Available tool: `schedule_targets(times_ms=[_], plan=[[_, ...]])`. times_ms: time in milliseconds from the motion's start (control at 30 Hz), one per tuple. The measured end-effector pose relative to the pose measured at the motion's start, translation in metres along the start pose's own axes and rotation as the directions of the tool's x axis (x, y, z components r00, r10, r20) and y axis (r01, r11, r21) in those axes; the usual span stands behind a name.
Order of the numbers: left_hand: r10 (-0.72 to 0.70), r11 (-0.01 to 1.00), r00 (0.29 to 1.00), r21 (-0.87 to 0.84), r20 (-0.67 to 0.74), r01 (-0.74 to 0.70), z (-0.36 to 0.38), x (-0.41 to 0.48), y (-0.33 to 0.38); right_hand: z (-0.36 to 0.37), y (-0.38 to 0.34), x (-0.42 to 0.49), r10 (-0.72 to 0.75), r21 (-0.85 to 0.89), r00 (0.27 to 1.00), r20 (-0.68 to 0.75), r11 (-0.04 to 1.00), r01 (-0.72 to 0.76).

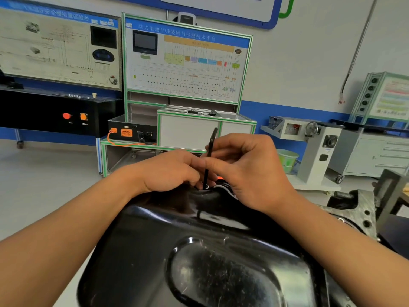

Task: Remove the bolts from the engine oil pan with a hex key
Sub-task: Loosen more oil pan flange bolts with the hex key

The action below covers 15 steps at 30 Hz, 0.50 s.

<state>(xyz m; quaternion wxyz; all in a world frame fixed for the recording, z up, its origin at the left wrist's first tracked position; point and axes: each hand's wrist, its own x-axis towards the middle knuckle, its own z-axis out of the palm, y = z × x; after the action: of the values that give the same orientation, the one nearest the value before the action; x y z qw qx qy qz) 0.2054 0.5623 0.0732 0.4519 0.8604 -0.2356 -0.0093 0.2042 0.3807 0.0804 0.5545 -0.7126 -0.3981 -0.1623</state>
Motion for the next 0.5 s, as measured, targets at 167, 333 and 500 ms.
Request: schedule_targets(times_ms=[167,333,500], plan=[[-0.024,0.999,0.999,-0.035,-0.024,0.023,0.0008,0.0000,-0.0027,-0.0009,-0.0004,-0.0011,-0.037,-0.016,0.999,0.009,0.999,0.037],[-0.028,0.998,0.999,-0.064,-0.023,0.026,0.0001,-0.0001,-0.0041,-0.0008,-0.0007,-0.0027,-0.041,-0.010,0.999,0.016,0.999,0.041],[-0.032,0.998,0.999,-0.058,-0.030,0.030,-0.0005,-0.0005,-0.0045,-0.0023,-0.0003,-0.0021,-0.067,-0.077,0.996,0.058,0.994,0.071]])
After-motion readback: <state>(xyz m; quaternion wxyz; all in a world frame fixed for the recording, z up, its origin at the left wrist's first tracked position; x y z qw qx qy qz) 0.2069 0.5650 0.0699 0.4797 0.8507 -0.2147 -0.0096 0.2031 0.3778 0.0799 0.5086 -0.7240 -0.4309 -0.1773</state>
